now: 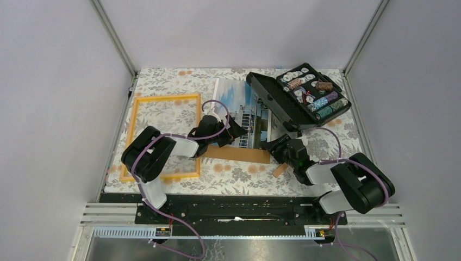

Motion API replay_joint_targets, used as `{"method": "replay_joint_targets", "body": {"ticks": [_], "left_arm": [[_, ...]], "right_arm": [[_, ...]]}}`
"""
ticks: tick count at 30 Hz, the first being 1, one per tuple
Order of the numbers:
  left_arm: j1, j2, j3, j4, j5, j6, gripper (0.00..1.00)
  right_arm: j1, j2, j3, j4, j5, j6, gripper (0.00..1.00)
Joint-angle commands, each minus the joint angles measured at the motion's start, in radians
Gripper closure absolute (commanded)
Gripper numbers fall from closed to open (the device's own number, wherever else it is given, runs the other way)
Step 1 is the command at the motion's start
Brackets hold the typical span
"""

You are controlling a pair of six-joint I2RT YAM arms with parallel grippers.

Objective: Put the photo into the frame

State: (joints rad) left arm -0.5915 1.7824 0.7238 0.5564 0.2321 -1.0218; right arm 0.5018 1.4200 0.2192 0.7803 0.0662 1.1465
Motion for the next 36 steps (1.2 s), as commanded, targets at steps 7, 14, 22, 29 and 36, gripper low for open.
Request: {"method": "replay_joint_targets", "body": {"ticks": [7, 14, 22, 29, 36], "left_arm": [[0.007, 0.061, -0.016, -0.129, 0.002, 0.015, 0.01], [0.019, 0.071, -0.025, -0.101, 0.035, 0.005, 0.01], [0.033, 0.066, -0.039, -0.087, 0.053, 0.008, 0.01], [0.047, 0.064, -0.058, -0.057, 0.074, 0.005, 0.01], [0.047, 0.052, -0.071, -0.041, 0.081, 0.008, 0.01]], "right_arm": [[0.013, 0.084, 0.04, 0.022, 0.069, 0.011, 0.44], [0.067, 0.176, 0.083, 0.122, 0.122, 0.013, 0.42], [0.135, 0.277, 0.134, 0.255, 0.197, 0.033, 0.35], [0.168, 0.326, 0.138, 0.389, 0.267, 0.016, 0.33], [0.187, 0.392, 0.099, 0.592, 0.385, 0.062, 0.38]]}}
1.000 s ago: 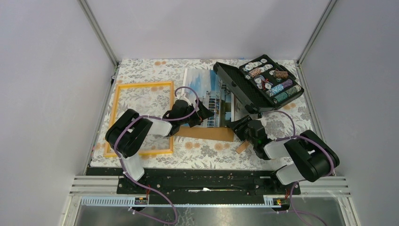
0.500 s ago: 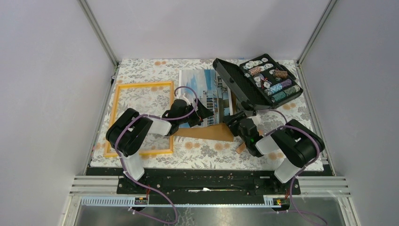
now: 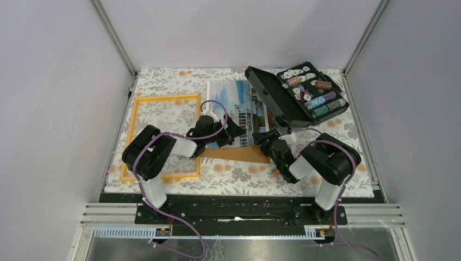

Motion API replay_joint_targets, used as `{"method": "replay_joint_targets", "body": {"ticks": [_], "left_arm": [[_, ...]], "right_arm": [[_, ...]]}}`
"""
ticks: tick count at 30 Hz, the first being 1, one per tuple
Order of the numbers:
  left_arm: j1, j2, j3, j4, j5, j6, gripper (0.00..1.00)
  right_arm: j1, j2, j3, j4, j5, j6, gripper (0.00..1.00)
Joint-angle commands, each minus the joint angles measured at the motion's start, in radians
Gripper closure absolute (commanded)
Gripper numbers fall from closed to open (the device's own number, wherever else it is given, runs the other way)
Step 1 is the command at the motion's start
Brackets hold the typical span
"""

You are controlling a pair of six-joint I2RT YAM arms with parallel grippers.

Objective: Put the photo into the frame

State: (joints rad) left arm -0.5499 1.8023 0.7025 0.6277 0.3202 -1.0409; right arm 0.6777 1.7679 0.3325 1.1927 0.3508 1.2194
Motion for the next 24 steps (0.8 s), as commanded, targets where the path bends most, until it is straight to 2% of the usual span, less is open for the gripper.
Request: {"method": "replay_joint_targets", "body": {"ticks": [1, 7, 12, 16, 19, 24], "left_arm": [[0.005, 0.03, -0.054, -0.105, -0.002, 0.031, 0.01], [0.005, -0.009, -0.089, -0.067, -0.012, 0.048, 0.01], [-0.02, -0.089, -0.206, 0.187, 0.018, 0.073, 0.01], [-0.096, -0.181, -0.253, 0.232, -0.055, 0.141, 0.01], [-0.141, -0.243, -0.292, 0.27, -0.095, 0.178, 0.01], [-0.16, -0.318, -0.392, 0.477, -0.053, 0.189, 0.01]], "right_arm": [[0.011, 0.06, -0.019, 0.208, 0.109, -0.009, 0.42], [0.011, 0.097, -0.042, 0.199, 0.181, 0.065, 0.63], [0.011, 0.113, -0.05, 0.201, 0.198, 0.047, 0.84], [0.011, 0.107, -0.063, 0.227, 0.197, -0.001, 1.0], [0.011, 0.075, -0.068, 0.203, 0.18, -0.031, 1.0], [0.016, 0.007, -0.125, 0.198, 0.143, -0.044, 1.0]]}}
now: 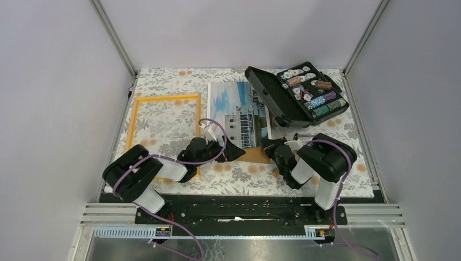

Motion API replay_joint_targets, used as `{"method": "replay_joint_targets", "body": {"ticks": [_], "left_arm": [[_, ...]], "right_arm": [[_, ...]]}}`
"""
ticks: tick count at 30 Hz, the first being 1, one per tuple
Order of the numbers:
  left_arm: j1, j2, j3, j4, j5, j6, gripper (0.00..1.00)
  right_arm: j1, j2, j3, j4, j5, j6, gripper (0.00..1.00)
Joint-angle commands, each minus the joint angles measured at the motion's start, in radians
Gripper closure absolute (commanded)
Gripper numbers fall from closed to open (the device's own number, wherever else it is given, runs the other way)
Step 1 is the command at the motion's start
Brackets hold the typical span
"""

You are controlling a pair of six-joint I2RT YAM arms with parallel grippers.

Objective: Put the photo into the frame

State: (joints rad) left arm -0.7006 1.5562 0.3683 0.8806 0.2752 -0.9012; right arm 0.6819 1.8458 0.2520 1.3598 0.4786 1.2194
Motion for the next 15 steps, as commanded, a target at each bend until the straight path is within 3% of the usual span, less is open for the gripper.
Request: {"method": "replay_joint_targets", "body": {"ticks": [1, 6, 10, 15], "left_arm": [[-0.016, -0.095, -0.069, 0.234, -0.008, 0.052, 0.01], [-0.054, -0.275, -0.04, -0.005, -0.057, 0.053, 0.01], [-0.06, -0.432, 0.041, -0.334, -0.111, 0.061, 0.01], [-0.059, -0.534, 0.17, -0.761, -0.193, 0.081, 0.01]], "right_arm": [[0.014, -0.084, -0.06, 0.031, 0.008, -0.045, 1.0], [0.027, -0.156, -0.106, 0.046, -0.107, -0.118, 1.0], [0.051, -0.231, -0.123, 0.025, -0.195, -0.184, 1.0], [0.121, -0.421, -0.115, -0.209, -0.215, -0.243, 1.0]]}}
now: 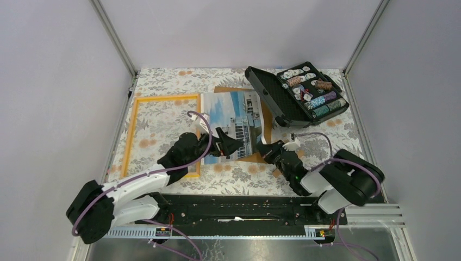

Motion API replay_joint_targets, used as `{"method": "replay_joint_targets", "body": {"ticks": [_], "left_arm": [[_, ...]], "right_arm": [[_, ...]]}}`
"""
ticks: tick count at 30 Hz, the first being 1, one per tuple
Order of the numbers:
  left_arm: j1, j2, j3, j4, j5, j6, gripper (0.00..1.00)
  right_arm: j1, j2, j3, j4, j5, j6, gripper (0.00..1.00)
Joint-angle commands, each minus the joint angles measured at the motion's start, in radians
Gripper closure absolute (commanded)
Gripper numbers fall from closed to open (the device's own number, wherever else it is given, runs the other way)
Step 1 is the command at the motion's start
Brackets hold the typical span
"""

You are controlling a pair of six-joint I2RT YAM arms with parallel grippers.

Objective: Put the photo into the frame

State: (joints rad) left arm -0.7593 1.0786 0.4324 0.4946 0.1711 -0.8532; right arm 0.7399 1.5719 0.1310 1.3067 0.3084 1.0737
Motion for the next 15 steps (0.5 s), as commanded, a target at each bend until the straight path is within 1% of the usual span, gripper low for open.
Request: {"method": "replay_joint_targets", "body": {"ticks": [1, 4, 6, 7, 9, 12, 15], "left_arm": [[-0.001, -0.064, 0.126, -0.433, -0.096, 0.034, 0.01], [0.0, -0.093, 0.159, -0.54, -0.101, 0.033, 0.01], [0.001, -0.109, 0.179, -0.601, -0.104, 0.021, 0.01], [0.0, -0.11, 0.194, -0.634, -0.111, 0.008, 0.01], [0.003, -0.097, 0.238, -0.713, -0.117, -0.019, 0.01], [0.017, -0.066, 0.321, -0.844, -0.133, -0.045, 0.01], [0.026, -0.056, 0.406, -0.95, -0.161, -0.017, 0.01]], "right_arm": [[0.084, -0.202, 0.012, -0.235, -0.025, -0.11, 1.0], [0.129, -0.376, 0.057, -0.53, 0.024, -0.156, 1.0], [0.132, -0.466, 0.108, -0.729, 0.022, -0.195, 1.0], [0.132, -0.499, 0.128, -0.793, 0.014, -0.219, 1.0], [0.132, -0.546, 0.166, -0.908, -0.012, -0.282, 1.0], [0.133, -0.586, 0.227, -1.0, -0.087, -0.374, 1.0], [0.132, -0.609, 0.291, -1.074, -0.121, -0.417, 1.0]]}}
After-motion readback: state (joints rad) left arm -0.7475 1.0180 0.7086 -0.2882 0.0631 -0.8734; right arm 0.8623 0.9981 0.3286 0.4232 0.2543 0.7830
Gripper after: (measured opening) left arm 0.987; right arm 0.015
